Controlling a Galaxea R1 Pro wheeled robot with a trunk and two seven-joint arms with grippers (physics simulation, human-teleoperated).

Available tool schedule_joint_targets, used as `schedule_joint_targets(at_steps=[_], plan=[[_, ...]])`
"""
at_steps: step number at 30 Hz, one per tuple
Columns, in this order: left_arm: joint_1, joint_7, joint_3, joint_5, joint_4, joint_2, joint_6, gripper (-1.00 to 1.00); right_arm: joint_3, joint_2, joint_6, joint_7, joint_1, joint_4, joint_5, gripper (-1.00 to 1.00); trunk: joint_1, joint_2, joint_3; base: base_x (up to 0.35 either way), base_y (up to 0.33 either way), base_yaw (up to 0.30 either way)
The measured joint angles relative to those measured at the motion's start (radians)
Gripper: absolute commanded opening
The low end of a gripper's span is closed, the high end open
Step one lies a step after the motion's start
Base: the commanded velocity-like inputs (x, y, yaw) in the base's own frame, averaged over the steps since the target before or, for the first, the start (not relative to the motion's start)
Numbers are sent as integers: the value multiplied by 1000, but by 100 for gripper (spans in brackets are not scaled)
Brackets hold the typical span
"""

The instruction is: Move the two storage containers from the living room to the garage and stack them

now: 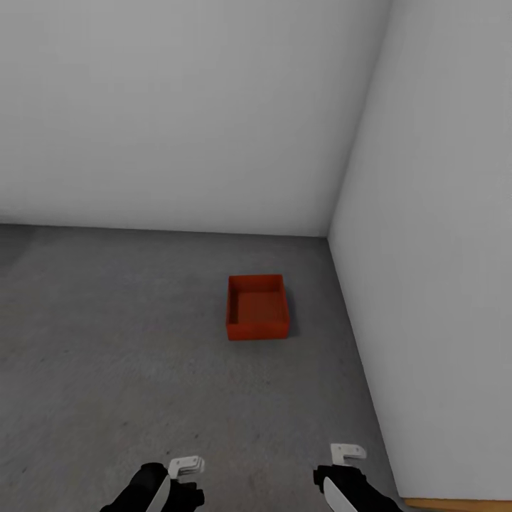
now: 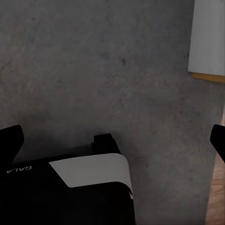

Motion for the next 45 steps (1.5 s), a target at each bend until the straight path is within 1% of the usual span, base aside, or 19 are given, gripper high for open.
schedule_joint_targets(at_steps=[3,5,7,8,10,15,21,37,41,45], plan=[[6,0,16,3,6,0,-1,100,0,1,-2,0,0,2,-1,100,0,0,0,0,0,0],[34,0,21,2,8,0,-22,100,0,0,-14,0,0,4,-2,100,0,0,0,0,0,0],[67,0,23,0,8,0,-98,100,0,1,-40,0,0,6,1,100,0,0,0,0,0,0],[73,0,24,-1,8,1,-122,100,0,1,-48,0,0,8,1,100,0,0,0,0,0,-4],[87,1,23,-4,9,1,-198,100,1,1,-73,0,0,15,3,100,0,0,2,0,0,-27],[96,3,22,-4,10,-1,-248,100,0,0,-92,0,0,49,3,100,0,0,6,0,0,-28],[100,3,24,1,12,0,-267,100,-1,0,-97,0,0,71,4,100,0,0,8,0,0,-5],[112,3,28,4,12,0,-271,100,0,0,-110,0,0,76,5,100,0,0,8,0,0,0],[112,3,30,5,12,0,-271,100,-2,0,-110,0,0,76,-1,100,0,0,8,-2,0,0],[112,3,30,6,12,0,-271,100,-2,0,-111,0,0,75,-4,100,0,0,8,-166,0,0]])
